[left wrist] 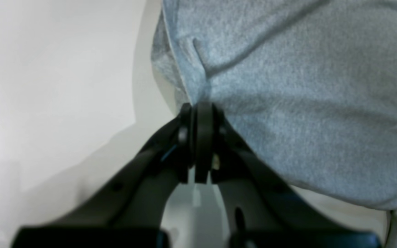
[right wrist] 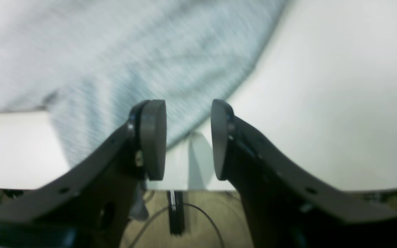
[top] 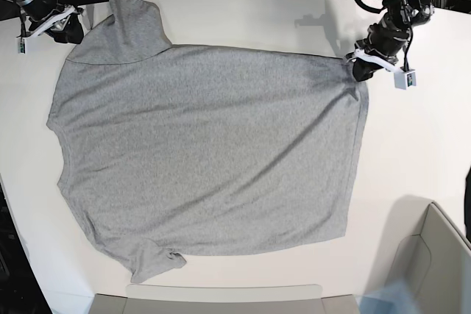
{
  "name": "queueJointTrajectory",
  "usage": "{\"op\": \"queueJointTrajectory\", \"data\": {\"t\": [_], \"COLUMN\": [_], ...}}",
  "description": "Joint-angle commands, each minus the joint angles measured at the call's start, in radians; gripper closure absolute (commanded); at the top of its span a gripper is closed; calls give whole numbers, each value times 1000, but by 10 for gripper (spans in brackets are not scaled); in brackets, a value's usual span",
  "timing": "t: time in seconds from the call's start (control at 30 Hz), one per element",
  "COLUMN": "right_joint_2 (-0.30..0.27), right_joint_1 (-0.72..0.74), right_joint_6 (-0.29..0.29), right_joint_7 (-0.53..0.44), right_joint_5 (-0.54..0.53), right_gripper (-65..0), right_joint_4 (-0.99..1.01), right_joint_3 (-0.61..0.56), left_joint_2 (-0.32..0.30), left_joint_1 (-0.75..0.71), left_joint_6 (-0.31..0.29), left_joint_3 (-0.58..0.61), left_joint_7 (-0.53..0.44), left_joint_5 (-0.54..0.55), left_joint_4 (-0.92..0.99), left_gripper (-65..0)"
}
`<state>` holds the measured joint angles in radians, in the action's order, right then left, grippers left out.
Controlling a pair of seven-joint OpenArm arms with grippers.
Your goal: Fold the T-shirt properly
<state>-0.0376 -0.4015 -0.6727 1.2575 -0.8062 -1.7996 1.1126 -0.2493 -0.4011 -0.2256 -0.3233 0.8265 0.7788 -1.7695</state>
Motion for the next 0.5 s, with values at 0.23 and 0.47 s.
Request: {"op": "queueJointTrajectory", "data": {"t": [0.23, 0.47], "right_joint_2": [15, 14], "right_joint_1": [2, 17], "right_joint_6": [-17, -15], "right_joint_7": [-20, -22], "right_joint_5": [-38, -35], "right_gripper": [-221, -221], "right_joint_4": [143, 202], "right_joint_3": [-6, -4], "left_joint_2": [-8, -11], "left_joint_1": [1, 1], "left_joint_6": [-7, -7], "left_joint_3": [-6, -6], "left_joint_7": [-19, -19], "left_joint_5": [9, 9], "left_joint_4": [-17, -17], "left_gripper": [0, 0]}}
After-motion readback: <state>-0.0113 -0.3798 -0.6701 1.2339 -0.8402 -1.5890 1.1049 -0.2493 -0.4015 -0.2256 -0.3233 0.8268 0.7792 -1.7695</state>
